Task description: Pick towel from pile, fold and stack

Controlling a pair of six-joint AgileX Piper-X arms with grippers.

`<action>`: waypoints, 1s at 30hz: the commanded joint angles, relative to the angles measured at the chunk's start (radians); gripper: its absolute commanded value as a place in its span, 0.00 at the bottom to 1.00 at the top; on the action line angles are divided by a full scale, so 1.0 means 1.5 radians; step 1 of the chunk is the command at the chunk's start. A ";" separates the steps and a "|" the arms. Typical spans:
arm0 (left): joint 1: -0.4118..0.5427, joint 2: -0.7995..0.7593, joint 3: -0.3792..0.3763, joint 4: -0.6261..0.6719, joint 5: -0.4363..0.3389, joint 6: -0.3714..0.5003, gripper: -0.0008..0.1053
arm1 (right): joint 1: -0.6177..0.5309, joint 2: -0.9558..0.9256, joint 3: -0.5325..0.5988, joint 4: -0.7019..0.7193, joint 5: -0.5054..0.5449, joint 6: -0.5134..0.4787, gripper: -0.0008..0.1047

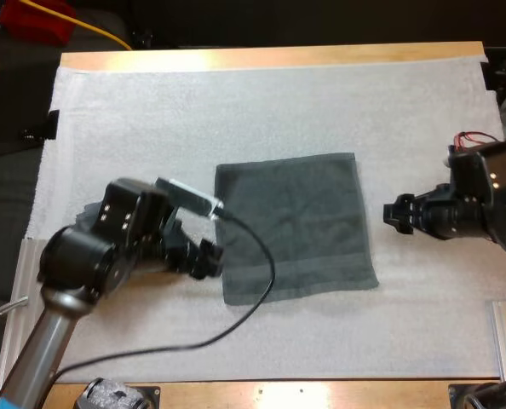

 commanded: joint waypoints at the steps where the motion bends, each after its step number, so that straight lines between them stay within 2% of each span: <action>1: 0.001 -0.019 0.010 0.006 0.012 -0.011 0.66 | 0.001 -0.014 -0.001 0.017 0.001 -0.008 0.59; 9: 0.001 -0.129 0.080 0.011 0.094 -0.061 0.66 | 0.001 -0.078 -0.001 0.074 0.000 -0.008 0.59; 14: 0.001 -0.173 0.108 0.037 0.102 -0.070 0.66 | 0.001 -0.113 0.004 0.099 0.000 -0.008 0.59; 19: 0.001 -0.206 0.136 0.066 0.125 -0.070 0.66 | 0.001 -0.149 0.060 0.105 -0.005 -0.002 0.59; 23: 0.001 -0.218 0.147 0.067 0.130 -0.068 0.66 | 0.001 -0.165 0.118 0.070 -0.005 0.008 0.59; 30: 0.001 -0.218 0.153 0.067 0.130 -0.068 0.66 | -0.001 -0.156 0.214 -0.050 -0.021 0.059 0.59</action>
